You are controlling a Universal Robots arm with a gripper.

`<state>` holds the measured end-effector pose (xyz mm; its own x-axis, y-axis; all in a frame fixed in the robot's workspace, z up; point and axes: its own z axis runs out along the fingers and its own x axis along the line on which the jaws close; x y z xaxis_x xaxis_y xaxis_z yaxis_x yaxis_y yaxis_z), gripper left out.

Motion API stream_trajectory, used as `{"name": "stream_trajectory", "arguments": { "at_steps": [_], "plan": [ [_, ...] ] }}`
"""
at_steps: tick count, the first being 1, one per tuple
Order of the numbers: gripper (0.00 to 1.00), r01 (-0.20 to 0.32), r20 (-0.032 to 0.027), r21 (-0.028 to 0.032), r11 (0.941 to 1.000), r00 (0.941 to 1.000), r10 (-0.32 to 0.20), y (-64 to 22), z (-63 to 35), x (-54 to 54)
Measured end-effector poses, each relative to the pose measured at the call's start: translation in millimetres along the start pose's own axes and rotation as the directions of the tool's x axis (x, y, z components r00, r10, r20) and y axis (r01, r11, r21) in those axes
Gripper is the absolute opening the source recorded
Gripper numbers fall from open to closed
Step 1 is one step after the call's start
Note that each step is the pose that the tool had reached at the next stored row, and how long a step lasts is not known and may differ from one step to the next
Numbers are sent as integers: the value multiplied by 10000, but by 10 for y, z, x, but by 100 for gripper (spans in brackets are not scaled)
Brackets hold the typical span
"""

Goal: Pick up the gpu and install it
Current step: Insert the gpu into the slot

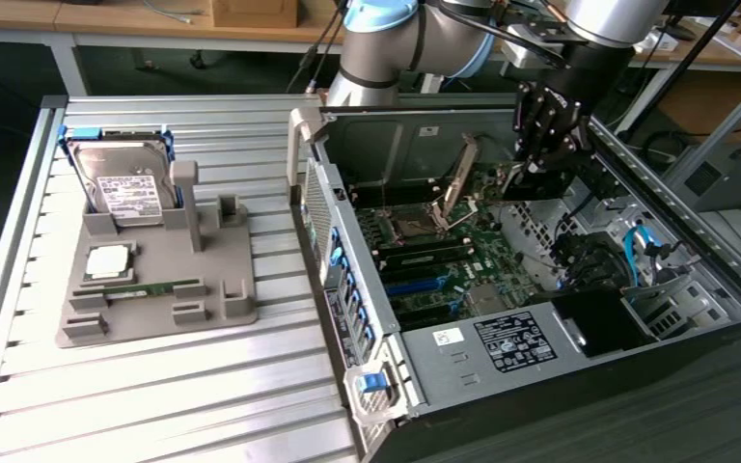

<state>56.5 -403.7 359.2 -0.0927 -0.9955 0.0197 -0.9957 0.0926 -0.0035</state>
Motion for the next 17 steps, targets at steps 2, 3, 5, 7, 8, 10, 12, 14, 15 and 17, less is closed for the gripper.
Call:
{"name": "stream_trajectory", "arguments": {
  "at_steps": [2,3,5,7,8,10,12,14,15,17],
  "plan": [
    [27,48,0,1,10000,10000,-48,0,0,0],
    [27,70,1,1,10000,10000,-70,0,0,0],
    [27,115,0,2,9999,9999,-115,0,1,0],
    [27,159,1,3,9999,9999,-159,0,1,0],
    [27,181,0,3,9998,9998,-181,0,1,0],
    [27,238,1,4,9997,9997,-238,0,1,0],
    [27,291,1,6,9996,9996,-291,0,2,0],
    [27,340,1,7,9994,9994,-340,0,2,0],
    [27,370,1,7,9993,9993,-370,0,2,0],
    [27,415,2,8,9991,9991,-415,0,2,0]
  ]
}}
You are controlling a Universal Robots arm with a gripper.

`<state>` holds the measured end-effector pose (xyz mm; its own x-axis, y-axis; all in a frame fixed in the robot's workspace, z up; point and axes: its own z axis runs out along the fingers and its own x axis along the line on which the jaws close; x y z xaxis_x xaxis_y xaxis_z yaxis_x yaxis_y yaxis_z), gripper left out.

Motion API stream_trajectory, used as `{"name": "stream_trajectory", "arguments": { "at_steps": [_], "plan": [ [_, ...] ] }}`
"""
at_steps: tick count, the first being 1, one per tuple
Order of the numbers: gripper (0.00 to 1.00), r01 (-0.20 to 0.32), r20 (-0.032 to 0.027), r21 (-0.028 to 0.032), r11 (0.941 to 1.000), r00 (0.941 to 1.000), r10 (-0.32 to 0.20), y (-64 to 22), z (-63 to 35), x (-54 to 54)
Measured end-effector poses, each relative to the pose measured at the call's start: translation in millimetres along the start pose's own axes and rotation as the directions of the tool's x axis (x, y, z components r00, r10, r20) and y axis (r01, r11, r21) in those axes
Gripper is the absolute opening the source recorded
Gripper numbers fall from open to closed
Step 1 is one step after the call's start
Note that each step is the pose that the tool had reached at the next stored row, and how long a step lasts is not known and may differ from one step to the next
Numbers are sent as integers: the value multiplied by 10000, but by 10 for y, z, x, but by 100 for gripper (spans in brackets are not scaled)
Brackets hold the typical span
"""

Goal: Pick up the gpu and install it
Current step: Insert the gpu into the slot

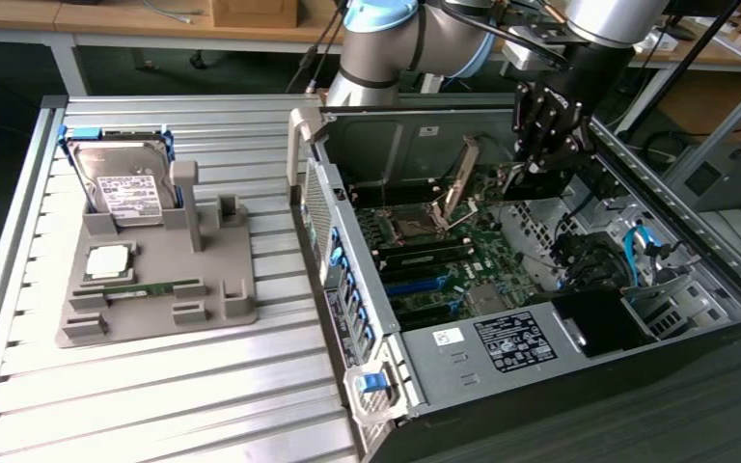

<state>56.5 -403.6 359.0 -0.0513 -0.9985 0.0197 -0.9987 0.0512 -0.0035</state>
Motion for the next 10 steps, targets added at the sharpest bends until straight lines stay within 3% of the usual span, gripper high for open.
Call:
{"name": "stream_trajectory", "arguments": {
  "at_steps": [10],
  "plan": [
    [27,245,1,5,9997,9997,-245,0,1,0]
  ]
}}
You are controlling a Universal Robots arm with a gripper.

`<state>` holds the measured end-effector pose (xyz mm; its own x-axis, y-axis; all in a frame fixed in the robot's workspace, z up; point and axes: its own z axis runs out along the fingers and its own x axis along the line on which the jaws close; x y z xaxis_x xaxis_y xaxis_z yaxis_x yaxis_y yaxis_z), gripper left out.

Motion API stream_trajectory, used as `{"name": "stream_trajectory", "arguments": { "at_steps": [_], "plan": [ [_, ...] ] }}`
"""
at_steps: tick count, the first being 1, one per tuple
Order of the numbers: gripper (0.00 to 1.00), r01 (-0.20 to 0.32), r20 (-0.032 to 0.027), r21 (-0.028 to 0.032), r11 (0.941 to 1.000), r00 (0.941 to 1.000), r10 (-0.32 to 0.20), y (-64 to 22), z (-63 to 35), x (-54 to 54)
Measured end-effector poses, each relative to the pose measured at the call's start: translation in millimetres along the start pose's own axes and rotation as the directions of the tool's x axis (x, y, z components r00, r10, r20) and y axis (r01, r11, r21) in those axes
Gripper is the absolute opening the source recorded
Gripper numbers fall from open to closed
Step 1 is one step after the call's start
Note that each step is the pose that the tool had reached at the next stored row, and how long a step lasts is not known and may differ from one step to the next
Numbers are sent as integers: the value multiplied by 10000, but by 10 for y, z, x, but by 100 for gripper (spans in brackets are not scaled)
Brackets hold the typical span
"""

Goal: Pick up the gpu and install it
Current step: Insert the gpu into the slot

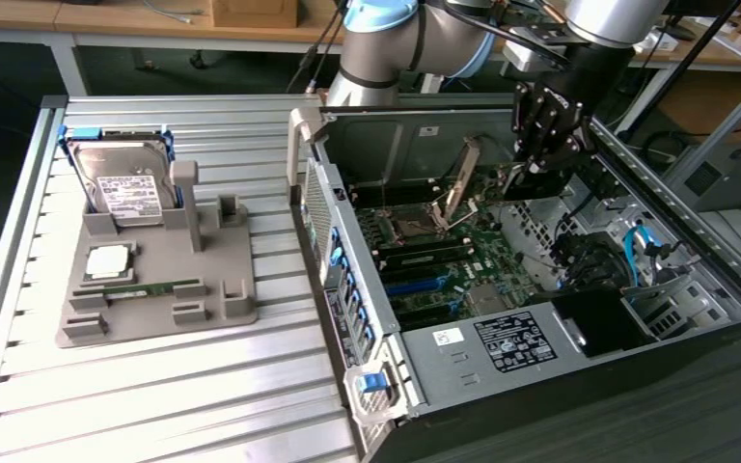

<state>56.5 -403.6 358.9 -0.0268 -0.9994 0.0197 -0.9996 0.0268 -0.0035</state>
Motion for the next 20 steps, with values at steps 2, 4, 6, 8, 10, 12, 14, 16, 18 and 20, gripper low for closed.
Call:
{"name": "stream_trajectory", "arguments": {
  "at_steps": [2,4,6,8,10,12,14,16,18,20],
  "plan": [
    [27,46,0,1,10000,10000,-46,0,0,0],
    [27,90,0,2,10000,10000,-90,0,1,0],
    [27,133,0,3,9999,9999,-133,0,1,0],
    [27,176,1,4,9998,9998,-176,0,1,0],
    [27,220,0,5,9998,9998,-220,0,1,0],
    [27,264,1,5,9997,9997,-264,0,2,0],
    [27,313,2,7,9995,9995,-313,0,2,0],
    [27,374,1,7,9993,9993,-374,0,2,0],
    [27,440,1,9,9990,9990,-440,0,3,0],
    [27,479,1,10,9989,9989,-479,0,3,0]
  ]
}}
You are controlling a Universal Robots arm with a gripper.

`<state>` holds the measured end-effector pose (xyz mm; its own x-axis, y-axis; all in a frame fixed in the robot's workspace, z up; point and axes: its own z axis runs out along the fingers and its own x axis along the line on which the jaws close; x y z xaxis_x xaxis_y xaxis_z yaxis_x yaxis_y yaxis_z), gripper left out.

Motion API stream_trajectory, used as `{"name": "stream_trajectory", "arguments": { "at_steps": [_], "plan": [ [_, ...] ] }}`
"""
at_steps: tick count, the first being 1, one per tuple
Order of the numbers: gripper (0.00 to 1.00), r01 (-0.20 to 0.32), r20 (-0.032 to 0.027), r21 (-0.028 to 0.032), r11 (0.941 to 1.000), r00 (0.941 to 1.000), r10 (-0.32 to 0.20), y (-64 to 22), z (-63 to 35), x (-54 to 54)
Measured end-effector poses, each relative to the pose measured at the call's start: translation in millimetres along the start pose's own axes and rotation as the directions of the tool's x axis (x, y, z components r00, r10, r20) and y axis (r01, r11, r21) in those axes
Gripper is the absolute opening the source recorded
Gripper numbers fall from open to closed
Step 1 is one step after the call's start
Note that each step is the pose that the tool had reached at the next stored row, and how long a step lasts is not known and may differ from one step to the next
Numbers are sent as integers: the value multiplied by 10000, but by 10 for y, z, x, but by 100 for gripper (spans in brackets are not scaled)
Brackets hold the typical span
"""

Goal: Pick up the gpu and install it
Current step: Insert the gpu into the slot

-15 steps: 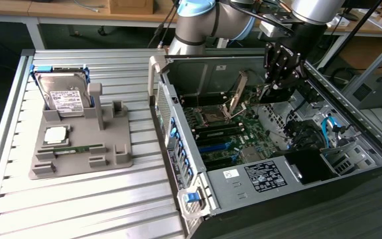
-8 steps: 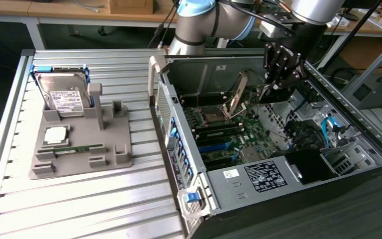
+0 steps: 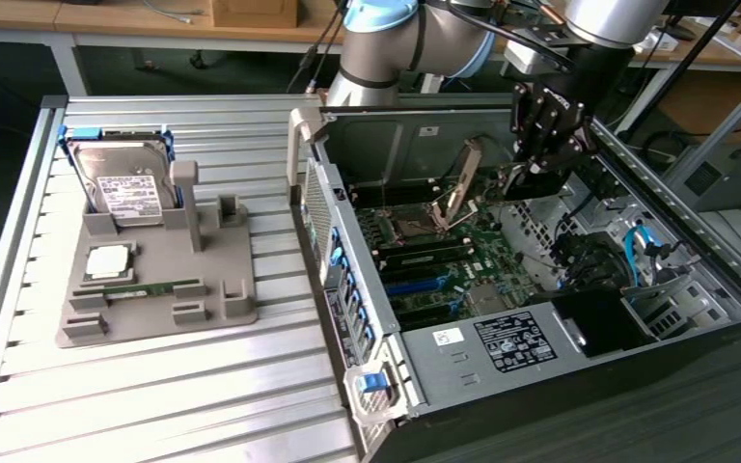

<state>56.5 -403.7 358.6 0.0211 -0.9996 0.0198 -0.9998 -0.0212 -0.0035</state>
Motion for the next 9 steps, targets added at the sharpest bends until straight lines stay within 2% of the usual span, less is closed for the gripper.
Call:
{"name": "stream_trajectory", "arguments": {
  "at_steps": [9],
  "plan": [
    [27,1,1,0,10000,10000,-1,37,7,27]
  ]
}}
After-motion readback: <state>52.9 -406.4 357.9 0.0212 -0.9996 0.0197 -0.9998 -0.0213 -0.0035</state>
